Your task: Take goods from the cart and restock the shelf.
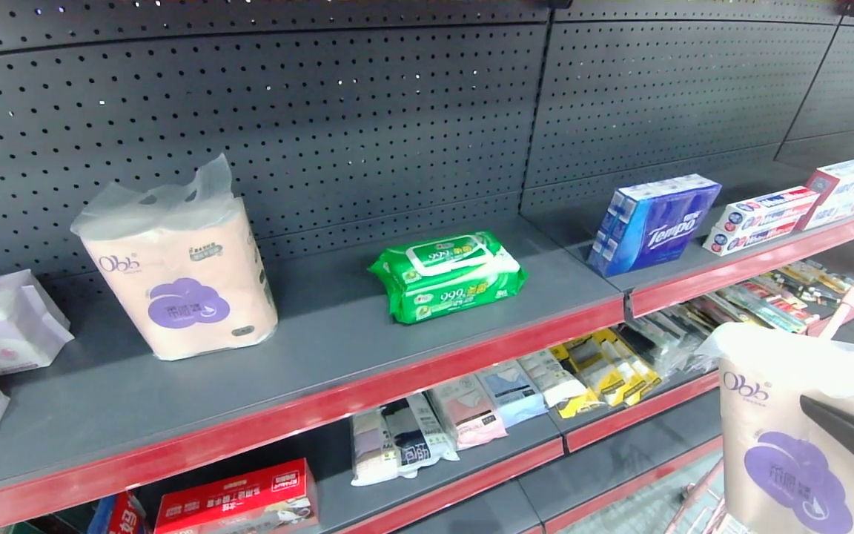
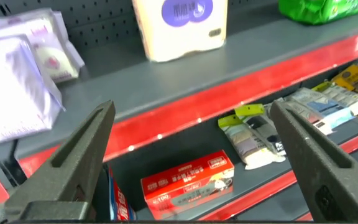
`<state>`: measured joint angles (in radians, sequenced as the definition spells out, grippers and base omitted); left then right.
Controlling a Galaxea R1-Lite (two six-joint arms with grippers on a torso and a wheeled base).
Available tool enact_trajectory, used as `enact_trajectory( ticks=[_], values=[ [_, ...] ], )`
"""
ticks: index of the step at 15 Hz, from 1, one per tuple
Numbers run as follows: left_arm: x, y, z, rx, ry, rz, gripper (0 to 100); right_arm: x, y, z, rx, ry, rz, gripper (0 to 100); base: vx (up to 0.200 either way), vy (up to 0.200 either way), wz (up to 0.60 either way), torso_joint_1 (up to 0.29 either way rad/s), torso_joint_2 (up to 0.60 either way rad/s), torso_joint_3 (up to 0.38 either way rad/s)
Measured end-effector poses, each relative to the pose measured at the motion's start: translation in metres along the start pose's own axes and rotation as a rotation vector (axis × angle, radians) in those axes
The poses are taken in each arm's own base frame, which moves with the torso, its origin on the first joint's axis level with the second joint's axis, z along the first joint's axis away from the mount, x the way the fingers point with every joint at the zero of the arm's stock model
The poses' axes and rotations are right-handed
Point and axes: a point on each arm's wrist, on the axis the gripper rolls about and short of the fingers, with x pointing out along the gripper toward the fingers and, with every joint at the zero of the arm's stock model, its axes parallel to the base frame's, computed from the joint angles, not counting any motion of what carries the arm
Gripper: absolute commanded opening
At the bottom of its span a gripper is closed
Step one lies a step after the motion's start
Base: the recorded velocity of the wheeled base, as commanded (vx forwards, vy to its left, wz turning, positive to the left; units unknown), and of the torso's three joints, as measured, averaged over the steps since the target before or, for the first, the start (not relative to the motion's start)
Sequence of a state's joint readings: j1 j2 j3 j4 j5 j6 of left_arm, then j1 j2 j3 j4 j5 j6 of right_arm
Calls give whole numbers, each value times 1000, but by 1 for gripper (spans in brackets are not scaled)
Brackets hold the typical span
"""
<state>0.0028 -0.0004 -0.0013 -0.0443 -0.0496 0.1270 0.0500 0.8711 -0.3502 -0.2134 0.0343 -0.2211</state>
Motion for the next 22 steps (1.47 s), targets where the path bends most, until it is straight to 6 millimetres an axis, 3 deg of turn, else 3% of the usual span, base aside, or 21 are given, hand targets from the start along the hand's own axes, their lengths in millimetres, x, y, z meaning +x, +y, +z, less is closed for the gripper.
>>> enact_trajectory(
  ticks=[11, 22],
  values=[
    [0, 0, 0, 0, 1, -2, 100, 4, 0, 2, -29, 9, 5, 0, 0, 0, 0, 170, -353, -187],
    [0, 0, 0, 2, 1, -3, 100, 3, -1, 3, -94, 2, -5, 0, 0, 0, 0, 5, -11, -4]
  ],
)
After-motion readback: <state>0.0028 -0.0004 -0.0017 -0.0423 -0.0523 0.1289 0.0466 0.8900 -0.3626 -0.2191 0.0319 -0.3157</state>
